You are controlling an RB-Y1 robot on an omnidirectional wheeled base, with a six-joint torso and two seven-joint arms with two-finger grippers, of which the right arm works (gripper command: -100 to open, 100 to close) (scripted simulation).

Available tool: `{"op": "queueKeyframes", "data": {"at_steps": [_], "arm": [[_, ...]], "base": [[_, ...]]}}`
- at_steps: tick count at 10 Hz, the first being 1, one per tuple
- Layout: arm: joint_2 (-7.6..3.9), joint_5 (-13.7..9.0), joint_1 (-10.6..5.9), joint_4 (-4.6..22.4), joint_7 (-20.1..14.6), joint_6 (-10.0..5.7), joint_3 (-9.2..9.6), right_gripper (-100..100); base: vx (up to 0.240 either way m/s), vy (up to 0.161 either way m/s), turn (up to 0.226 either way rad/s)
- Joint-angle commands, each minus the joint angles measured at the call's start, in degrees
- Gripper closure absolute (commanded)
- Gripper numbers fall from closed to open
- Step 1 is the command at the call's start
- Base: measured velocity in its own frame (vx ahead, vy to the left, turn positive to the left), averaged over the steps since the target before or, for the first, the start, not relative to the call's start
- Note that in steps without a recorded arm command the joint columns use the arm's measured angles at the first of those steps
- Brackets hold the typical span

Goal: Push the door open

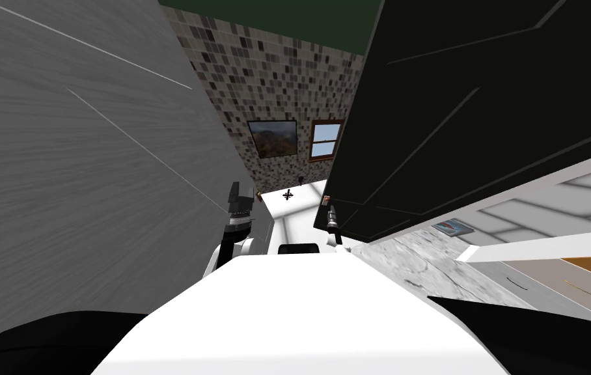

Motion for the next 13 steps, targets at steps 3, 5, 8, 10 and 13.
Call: {"op": "queueKeyframes", "data": {"at_steps": [3, 5, 8, 10, 13], "arm": [[0.83, -0.4, -3.31, 3.8, 0.8, -0.95, 0.00, -100], [1.09, -0.5, -4.11, 4.7, 0.9, -1.10, 0.00, -100], [0.27, -0.7, -5.26, 6.2, 1.1, -1.62, -0.16, -100], [-0.18, -0.8, -5.31, 6.3, 1.1, -1.63, -0.29, -100], [-0.23, -1.0, -5.45, 6.5, 1.1, -1.64, -0.61, -100]], "base": [[-0.069, 0.020, -0.051], [-0.050, 0.015, -0.027], [-0.006, 0.000, -0.028], [0.179, -0.049, 0.023], [0.222, -0.037, 0.027]]}}
